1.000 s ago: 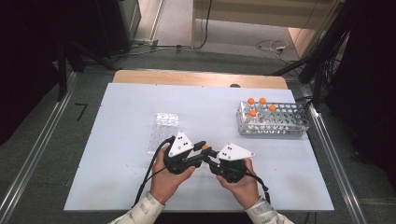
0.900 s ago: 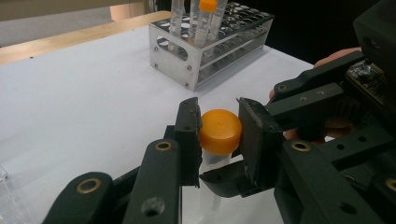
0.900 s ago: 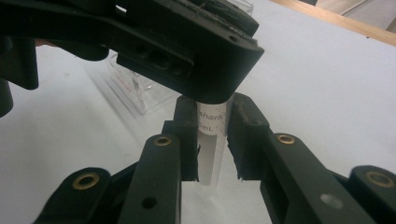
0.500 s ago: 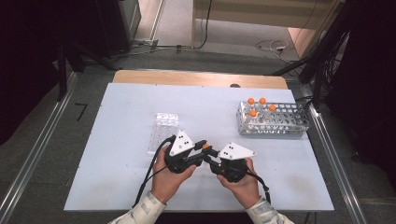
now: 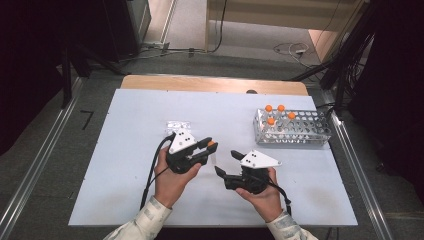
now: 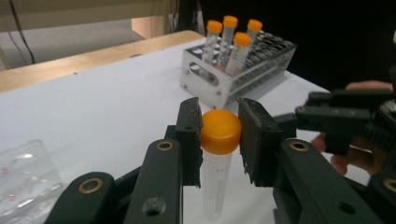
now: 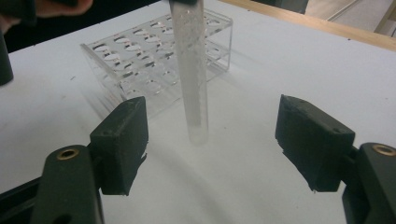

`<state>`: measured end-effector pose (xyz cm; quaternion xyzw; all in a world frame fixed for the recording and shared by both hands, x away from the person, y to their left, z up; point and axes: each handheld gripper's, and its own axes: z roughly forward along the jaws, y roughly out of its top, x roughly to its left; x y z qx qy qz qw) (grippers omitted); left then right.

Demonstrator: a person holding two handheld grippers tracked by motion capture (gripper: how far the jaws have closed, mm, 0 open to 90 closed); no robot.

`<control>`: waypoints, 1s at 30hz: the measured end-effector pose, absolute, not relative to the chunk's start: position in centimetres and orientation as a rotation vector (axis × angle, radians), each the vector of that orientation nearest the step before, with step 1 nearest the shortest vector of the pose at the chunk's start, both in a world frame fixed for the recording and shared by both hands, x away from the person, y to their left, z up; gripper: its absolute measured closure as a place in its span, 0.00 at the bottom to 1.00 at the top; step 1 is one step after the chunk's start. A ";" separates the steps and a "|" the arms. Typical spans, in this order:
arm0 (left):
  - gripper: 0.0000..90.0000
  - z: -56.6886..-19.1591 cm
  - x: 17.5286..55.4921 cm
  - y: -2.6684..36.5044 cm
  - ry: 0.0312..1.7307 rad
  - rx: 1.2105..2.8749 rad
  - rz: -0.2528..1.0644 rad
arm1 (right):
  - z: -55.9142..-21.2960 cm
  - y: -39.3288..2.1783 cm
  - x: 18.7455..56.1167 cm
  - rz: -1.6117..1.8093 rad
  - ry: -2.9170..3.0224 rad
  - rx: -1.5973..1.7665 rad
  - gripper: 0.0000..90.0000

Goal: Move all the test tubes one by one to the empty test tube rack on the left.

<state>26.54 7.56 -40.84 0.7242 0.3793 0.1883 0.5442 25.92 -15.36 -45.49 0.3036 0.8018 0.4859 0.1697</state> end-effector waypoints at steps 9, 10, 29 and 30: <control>0.79 -38.8 28.1 9.7 0.936 1.683 0.508 | -45.5 -15.5 26.0 1.374 2.276 0.877 0.27; 0.79 -38.6 28.2 9.9 0.940 1.682 0.517 | -45.6 -15.6 26.1 1.376 2.276 0.875 0.28; 0.79 -37.8 30.9 13.2 1.044 1.657 0.641 | -45.7 -15.7 26.2 1.370 2.280 0.885 0.30; 0.79 -37.9 30.9 13.3 1.048 1.656 0.645 | -45.7 -15.7 26.2 1.369 2.280 0.888 0.30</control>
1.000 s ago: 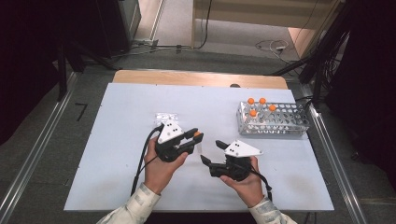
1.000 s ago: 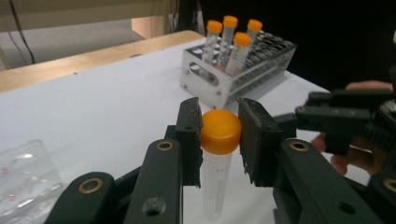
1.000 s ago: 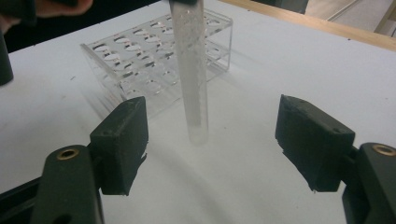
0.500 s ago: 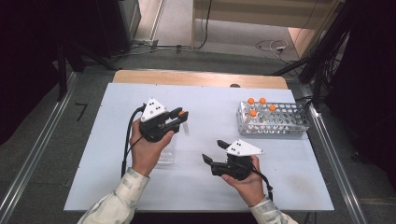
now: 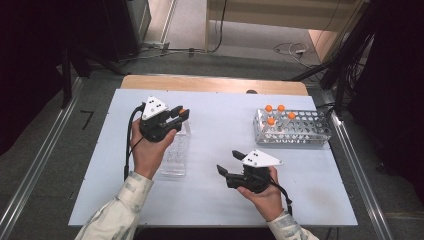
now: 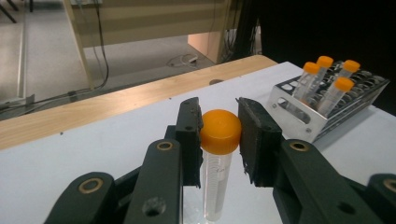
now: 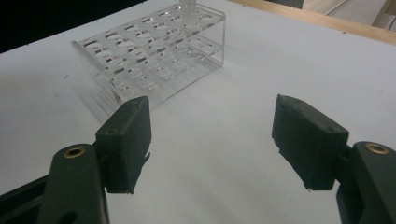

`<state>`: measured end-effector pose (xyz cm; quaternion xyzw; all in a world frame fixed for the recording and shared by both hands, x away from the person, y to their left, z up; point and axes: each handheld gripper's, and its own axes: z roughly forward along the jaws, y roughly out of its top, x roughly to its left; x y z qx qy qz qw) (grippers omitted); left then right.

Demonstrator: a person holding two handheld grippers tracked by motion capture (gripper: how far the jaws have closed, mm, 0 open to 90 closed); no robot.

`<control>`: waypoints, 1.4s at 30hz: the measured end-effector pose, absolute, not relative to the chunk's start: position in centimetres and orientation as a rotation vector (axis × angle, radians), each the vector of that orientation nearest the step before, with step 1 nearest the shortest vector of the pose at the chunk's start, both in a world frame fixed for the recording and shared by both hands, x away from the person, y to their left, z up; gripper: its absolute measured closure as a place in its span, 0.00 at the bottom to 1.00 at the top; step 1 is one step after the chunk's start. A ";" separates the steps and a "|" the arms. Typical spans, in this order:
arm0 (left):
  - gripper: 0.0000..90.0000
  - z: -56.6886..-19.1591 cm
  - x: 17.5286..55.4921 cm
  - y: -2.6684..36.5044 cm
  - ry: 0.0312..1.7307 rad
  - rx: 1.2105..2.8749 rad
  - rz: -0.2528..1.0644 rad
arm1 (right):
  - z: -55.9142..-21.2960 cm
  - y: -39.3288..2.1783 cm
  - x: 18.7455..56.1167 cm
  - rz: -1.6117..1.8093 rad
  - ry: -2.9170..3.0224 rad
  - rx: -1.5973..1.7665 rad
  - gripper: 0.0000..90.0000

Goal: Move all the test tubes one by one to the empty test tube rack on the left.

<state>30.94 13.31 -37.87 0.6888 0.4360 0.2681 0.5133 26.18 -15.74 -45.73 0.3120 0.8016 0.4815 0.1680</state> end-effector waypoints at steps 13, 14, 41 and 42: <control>0.79 -38.2 31.6 13.8 1.067 1.663 0.684 | -45.8 -15.7 26.2 1.370 2.285 0.887 0.31; 0.79 -38.2 31.6 13.8 1.067 1.666 0.683 | -45.9 -15.7 26.2 1.369 2.286 0.888 0.31; 0.79 -41.8 31.7 12.6 1.086 1.742 0.712 | -45.9 -15.7 26.1 1.373 2.289 0.885 0.31; 0.79 -41.8 31.7 12.6 1.087 1.743 0.714 | -46.0 -15.7 26.1 1.375 2.288 0.883 0.31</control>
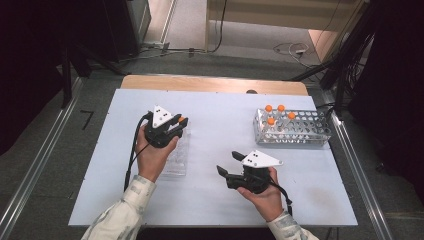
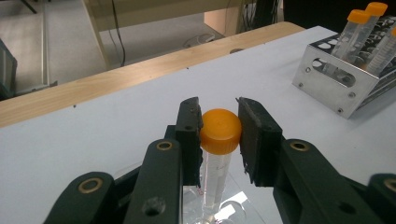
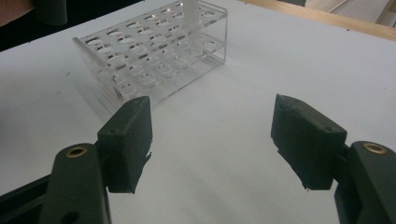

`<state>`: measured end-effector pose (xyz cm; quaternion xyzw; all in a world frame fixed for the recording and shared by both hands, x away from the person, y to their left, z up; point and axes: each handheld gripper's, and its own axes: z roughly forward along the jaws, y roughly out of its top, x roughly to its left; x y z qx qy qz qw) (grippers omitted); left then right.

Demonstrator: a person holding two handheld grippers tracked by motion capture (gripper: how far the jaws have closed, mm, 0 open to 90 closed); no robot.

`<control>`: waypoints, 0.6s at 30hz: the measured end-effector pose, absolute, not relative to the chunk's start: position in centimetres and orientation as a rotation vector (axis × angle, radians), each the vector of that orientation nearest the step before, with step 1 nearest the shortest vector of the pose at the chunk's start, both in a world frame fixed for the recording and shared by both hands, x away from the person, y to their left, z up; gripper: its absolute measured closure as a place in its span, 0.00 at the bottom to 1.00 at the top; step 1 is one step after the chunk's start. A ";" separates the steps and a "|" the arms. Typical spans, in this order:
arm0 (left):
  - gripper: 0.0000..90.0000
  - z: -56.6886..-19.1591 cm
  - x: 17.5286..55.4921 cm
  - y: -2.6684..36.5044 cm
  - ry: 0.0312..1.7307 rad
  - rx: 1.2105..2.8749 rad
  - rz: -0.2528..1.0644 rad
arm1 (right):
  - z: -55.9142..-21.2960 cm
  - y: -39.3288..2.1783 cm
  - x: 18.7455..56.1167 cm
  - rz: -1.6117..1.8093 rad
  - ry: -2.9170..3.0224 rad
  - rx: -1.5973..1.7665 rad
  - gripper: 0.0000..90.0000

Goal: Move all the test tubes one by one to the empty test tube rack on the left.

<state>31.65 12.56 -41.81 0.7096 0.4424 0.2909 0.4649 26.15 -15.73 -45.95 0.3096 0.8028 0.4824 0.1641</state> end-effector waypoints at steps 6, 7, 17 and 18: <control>0.75 -41.9 31.8 12.6 1.097 1.735 0.688 | -45.9 -15.8 26.1 1.374 2.288 0.885 0.31; 0.72 -41.9 31.8 12.6 1.096 1.734 0.685 | -45.9 -15.8 26.1 1.376 2.287 0.886 0.31; 0.50 -41.5 31.4 12.8 1.105 1.704 0.650 | -46.0 -15.9 26.3 1.365 2.282 0.891 0.31; 0.48 -41.5 31.2 12.7 1.108 1.702 0.648 | -46.1 -16.0 26.4 1.361 2.281 0.893 0.31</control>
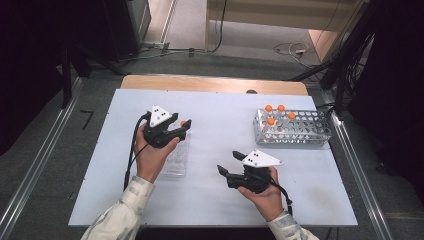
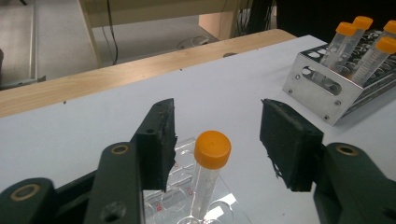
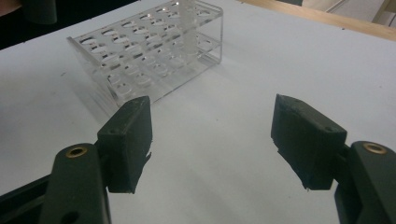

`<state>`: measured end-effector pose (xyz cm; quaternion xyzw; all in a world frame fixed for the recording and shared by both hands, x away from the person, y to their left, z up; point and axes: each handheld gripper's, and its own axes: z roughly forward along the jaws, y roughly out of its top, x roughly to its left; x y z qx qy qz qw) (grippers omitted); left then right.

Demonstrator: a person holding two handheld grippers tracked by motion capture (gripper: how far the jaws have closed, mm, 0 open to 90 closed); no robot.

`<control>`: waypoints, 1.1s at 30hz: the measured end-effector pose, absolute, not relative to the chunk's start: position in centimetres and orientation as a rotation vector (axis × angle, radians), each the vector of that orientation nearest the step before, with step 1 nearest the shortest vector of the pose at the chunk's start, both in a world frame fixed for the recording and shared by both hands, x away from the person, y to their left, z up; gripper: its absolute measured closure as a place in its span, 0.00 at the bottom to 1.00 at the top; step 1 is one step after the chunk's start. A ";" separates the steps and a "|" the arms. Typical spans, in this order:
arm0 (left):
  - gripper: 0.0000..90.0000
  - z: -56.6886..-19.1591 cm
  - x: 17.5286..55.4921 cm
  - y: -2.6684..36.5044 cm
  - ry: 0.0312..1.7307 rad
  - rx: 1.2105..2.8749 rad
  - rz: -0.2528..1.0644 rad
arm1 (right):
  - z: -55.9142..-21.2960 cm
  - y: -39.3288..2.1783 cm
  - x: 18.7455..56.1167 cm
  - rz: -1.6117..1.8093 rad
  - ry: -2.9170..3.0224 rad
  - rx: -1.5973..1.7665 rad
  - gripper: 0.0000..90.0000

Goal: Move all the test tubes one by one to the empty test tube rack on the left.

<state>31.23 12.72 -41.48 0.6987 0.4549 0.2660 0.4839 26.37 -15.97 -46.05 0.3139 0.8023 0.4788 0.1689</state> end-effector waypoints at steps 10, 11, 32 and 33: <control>0.26 -41.6 29.0 13.4 1.121 1.646 0.618 | -45.8 -17.0 26.9 1.362 2.236 0.940 0.31; 0.25 -41.7 28.7 13.6 1.122 1.640 0.613 | -45.8 -17.2 27.1 1.361 2.227 0.943 0.31; 0.20 -42.5 25.9 15.4 1.150 1.601 0.576 | -45.3 -22.6 30.0 1.267 2.028 1.126 0.32; 0.20 -42.6 25.9 15.5 1.156 1.598 0.577 | -45.3 -22.9 30.1 1.260 2.018 1.130 0.32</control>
